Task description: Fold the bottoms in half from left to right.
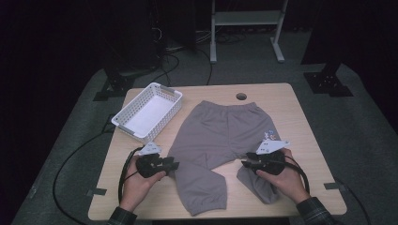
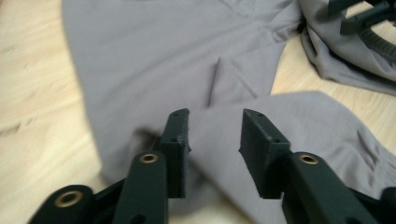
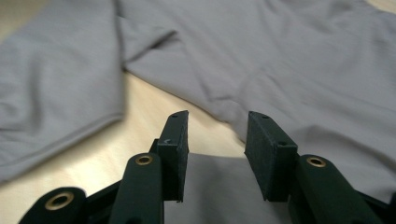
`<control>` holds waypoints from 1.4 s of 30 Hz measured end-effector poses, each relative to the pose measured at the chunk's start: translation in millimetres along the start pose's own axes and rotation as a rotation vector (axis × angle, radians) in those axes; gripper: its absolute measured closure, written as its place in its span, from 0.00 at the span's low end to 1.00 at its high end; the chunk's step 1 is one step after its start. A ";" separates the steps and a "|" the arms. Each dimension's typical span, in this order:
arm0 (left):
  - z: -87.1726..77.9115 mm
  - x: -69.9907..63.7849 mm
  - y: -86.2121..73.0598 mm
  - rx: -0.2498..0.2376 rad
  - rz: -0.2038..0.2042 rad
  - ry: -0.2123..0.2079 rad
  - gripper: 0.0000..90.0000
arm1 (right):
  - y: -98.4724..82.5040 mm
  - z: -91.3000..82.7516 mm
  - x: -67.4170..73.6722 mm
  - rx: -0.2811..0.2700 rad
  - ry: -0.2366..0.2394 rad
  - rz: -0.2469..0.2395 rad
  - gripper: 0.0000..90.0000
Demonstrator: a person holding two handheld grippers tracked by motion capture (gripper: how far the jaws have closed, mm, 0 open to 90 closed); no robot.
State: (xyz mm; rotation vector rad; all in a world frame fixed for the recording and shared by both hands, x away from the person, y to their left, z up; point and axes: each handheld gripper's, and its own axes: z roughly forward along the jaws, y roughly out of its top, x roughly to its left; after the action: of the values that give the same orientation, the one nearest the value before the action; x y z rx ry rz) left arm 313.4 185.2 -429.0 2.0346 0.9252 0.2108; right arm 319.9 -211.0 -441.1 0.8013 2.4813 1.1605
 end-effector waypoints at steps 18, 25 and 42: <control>70.6 29.3 23.7 0.138 0.053 0.085 0.62 | 32.8 77.0 47.7 0.064 0.276 -0.034 0.71; 74.9 27.7 19.9 0.185 0.089 0.103 0.60 | 31.0 80.4 56.4 0.115 0.332 -0.065 0.98; 76.6 18.2 21.0 0.186 0.117 0.100 0.57 | 8.4 49.0 95.7 0.199 0.623 -0.187 0.91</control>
State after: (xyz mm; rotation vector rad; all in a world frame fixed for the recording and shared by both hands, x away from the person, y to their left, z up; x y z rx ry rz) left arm 372.7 140.8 -462.9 2.2709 0.9159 0.3018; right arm 269.0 -119.8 -468.0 0.2526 3.1288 1.2485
